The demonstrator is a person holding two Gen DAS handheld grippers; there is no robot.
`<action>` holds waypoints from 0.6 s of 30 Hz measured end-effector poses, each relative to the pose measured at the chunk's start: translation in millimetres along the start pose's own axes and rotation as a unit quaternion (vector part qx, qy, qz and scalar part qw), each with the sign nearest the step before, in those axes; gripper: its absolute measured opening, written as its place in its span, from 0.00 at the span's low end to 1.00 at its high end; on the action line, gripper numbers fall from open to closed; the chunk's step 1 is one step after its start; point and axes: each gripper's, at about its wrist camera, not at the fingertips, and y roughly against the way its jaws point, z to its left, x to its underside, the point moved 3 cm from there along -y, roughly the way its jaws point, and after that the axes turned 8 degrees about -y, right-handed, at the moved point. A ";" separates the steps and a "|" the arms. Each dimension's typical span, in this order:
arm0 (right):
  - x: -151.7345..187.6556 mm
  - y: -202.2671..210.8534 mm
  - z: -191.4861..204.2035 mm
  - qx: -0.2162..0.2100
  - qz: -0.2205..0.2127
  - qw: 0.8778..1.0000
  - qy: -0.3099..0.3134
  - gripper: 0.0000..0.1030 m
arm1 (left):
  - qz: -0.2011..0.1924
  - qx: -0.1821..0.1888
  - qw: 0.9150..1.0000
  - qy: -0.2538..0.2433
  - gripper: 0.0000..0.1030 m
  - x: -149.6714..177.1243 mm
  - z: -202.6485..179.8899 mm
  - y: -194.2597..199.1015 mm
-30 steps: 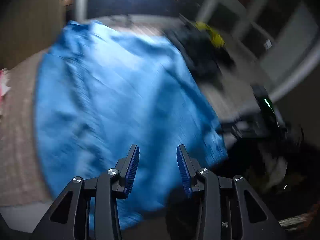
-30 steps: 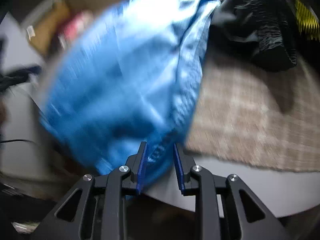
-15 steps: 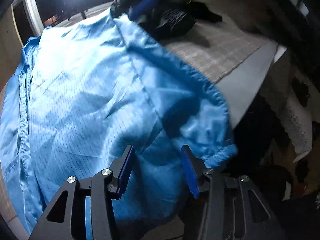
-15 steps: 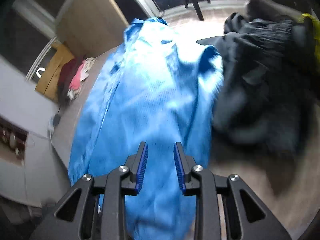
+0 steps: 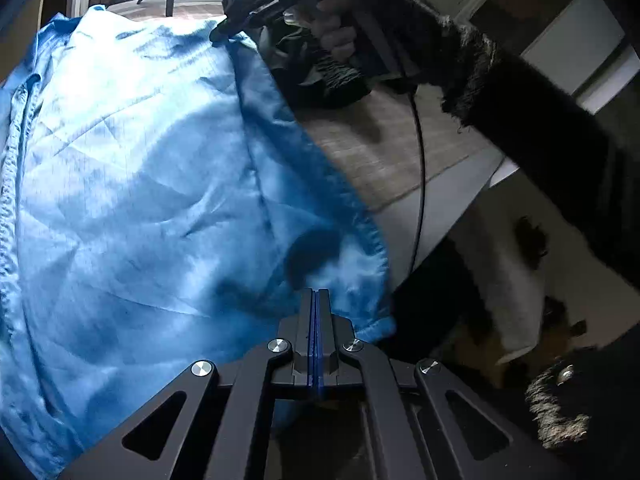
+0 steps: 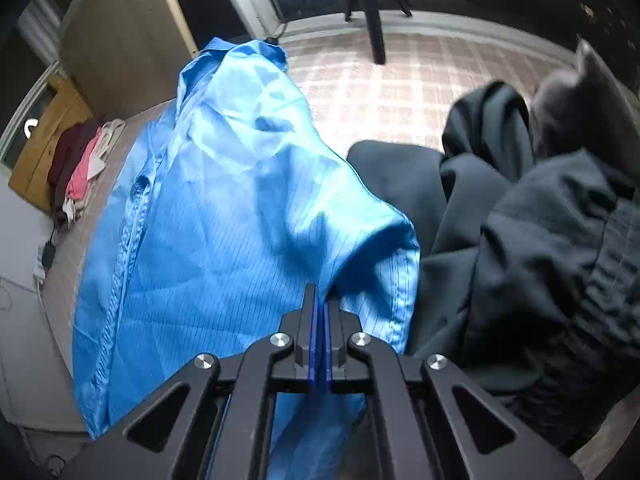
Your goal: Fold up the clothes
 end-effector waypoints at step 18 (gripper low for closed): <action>-6.8 13.5 -9.2 0.010 -0.013 1.000 0.024 0.02 | 0.015 -0.074 0.996 0.052 0.01 -1.4 1.4 -27.0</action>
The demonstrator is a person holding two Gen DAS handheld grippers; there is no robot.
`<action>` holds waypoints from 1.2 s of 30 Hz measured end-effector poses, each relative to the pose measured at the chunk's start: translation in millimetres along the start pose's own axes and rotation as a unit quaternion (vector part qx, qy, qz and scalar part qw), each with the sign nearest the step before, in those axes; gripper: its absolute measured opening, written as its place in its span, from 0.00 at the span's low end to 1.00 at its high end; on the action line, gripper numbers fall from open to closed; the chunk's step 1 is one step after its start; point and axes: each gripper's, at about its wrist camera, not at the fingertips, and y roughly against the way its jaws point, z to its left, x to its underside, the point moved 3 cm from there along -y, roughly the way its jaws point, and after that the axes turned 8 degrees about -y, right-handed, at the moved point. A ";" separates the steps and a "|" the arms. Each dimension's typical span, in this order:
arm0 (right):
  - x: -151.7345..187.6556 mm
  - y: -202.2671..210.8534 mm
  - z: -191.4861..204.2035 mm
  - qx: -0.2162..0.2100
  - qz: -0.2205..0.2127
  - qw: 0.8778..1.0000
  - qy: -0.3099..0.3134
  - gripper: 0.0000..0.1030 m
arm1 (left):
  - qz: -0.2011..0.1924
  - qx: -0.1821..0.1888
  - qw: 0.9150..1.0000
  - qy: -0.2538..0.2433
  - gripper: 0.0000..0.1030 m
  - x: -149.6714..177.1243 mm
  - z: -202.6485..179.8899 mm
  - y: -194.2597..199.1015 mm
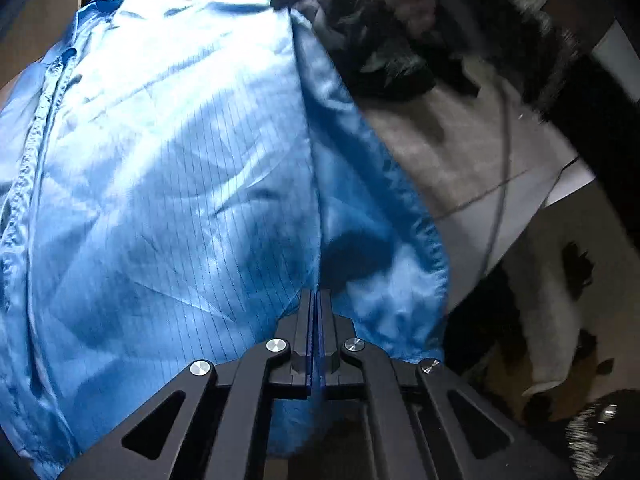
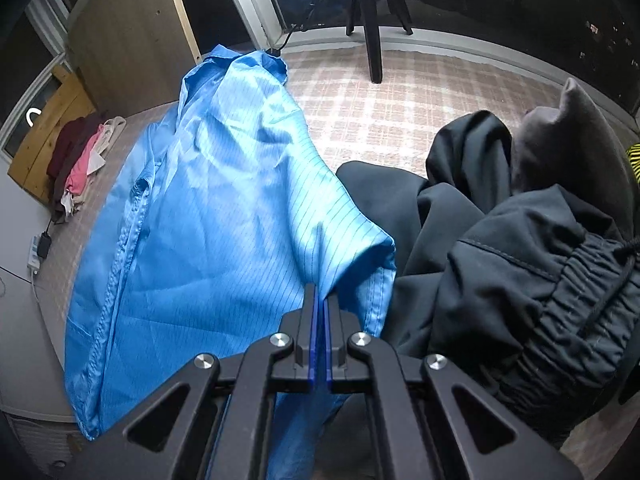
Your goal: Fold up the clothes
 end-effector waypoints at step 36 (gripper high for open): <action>-15.0 -18.7 -29.1 -0.012 0.014 0.998 0.056 0.02 | -0.008 -0.014 0.999 -0.048 0.03 1.9 -51.5 -27.3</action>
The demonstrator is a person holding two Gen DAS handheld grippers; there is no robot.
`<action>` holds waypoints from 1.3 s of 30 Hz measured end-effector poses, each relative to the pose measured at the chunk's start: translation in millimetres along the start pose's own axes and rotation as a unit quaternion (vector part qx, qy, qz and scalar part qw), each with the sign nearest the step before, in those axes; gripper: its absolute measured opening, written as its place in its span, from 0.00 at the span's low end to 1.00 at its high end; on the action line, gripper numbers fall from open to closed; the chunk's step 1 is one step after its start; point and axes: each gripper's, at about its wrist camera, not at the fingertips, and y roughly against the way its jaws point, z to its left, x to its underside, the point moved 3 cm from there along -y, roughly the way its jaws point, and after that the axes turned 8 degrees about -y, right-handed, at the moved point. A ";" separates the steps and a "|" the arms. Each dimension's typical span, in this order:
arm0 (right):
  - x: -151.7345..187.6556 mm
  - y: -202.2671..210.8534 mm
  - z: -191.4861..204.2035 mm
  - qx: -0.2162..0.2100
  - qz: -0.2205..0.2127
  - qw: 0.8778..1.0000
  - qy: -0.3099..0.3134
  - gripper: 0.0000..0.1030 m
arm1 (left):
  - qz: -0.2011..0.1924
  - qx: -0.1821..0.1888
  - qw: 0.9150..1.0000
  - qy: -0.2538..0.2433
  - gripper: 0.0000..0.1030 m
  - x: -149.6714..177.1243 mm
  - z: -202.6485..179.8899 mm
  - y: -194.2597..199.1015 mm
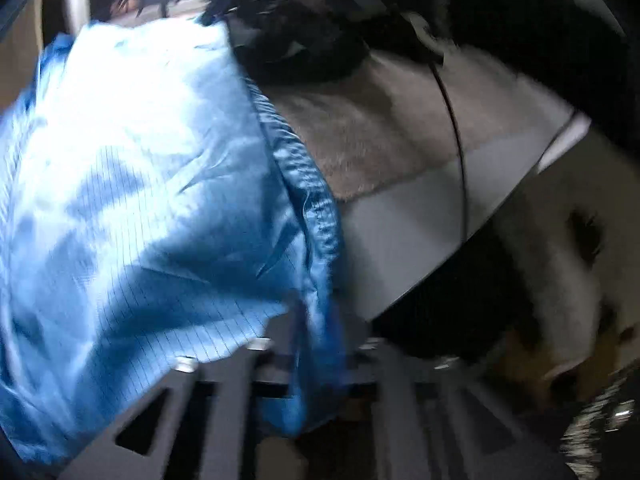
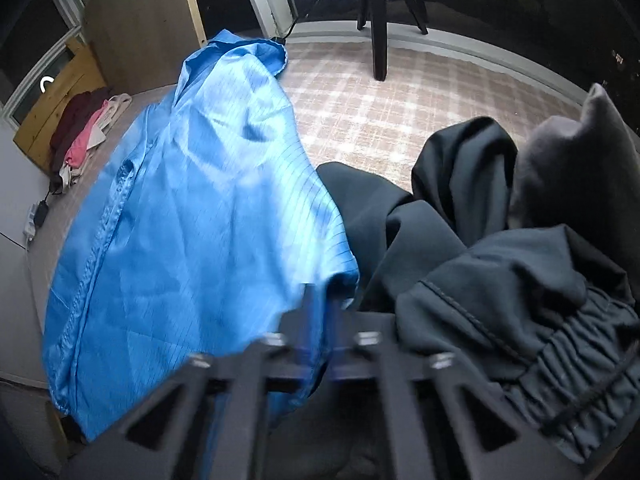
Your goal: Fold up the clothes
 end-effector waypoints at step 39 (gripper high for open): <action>-4.8 19.2 233.7 -0.053 -0.024 0.989 0.138 0.22 | -0.084 -0.120 0.938 0.314 0.17 159.0 178.1 178.4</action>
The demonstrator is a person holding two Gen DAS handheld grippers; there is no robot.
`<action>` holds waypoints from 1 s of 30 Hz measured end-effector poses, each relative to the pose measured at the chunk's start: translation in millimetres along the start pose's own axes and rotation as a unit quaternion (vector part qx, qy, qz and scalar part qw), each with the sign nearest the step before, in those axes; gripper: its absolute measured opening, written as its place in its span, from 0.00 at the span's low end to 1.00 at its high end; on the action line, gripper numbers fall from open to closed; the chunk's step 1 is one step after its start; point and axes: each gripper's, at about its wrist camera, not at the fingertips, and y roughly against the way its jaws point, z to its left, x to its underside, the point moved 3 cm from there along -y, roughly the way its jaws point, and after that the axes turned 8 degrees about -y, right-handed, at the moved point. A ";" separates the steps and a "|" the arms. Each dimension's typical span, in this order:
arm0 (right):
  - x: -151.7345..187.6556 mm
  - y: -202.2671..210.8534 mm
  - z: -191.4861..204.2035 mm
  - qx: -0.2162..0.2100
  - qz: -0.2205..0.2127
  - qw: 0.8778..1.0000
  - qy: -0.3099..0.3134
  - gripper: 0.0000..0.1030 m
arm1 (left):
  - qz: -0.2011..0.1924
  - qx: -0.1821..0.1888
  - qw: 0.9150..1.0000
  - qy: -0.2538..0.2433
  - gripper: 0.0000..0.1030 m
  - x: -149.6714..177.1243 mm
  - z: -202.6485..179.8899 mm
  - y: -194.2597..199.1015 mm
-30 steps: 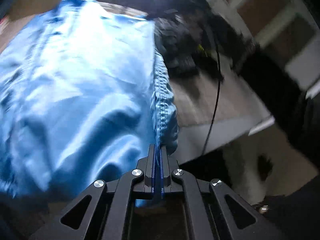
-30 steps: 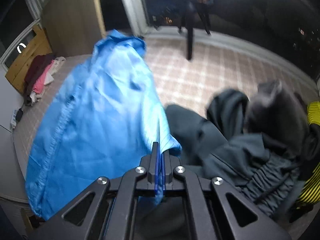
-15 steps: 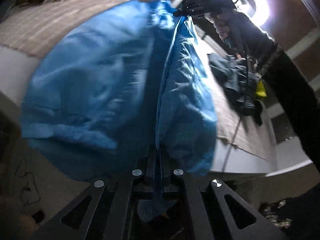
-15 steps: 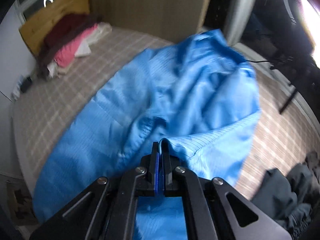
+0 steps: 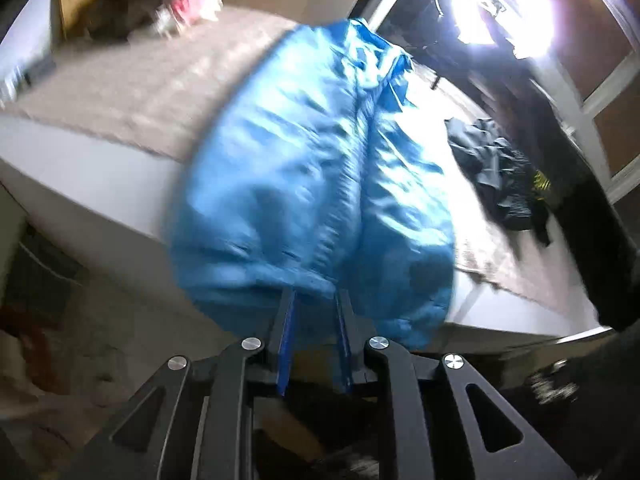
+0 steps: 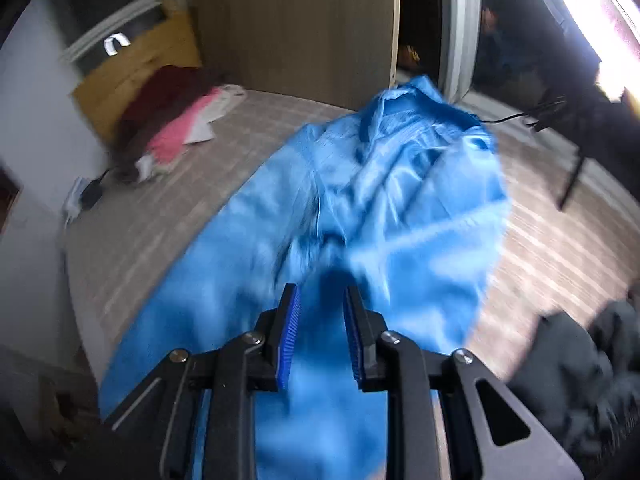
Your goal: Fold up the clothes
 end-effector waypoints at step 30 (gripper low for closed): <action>316.0 64.1 55.9 0.083 -0.009 0.953 -0.290 0.38 | 0.108 0.103 0.982 -0.119 0.42 -32.7 117.4 -39.6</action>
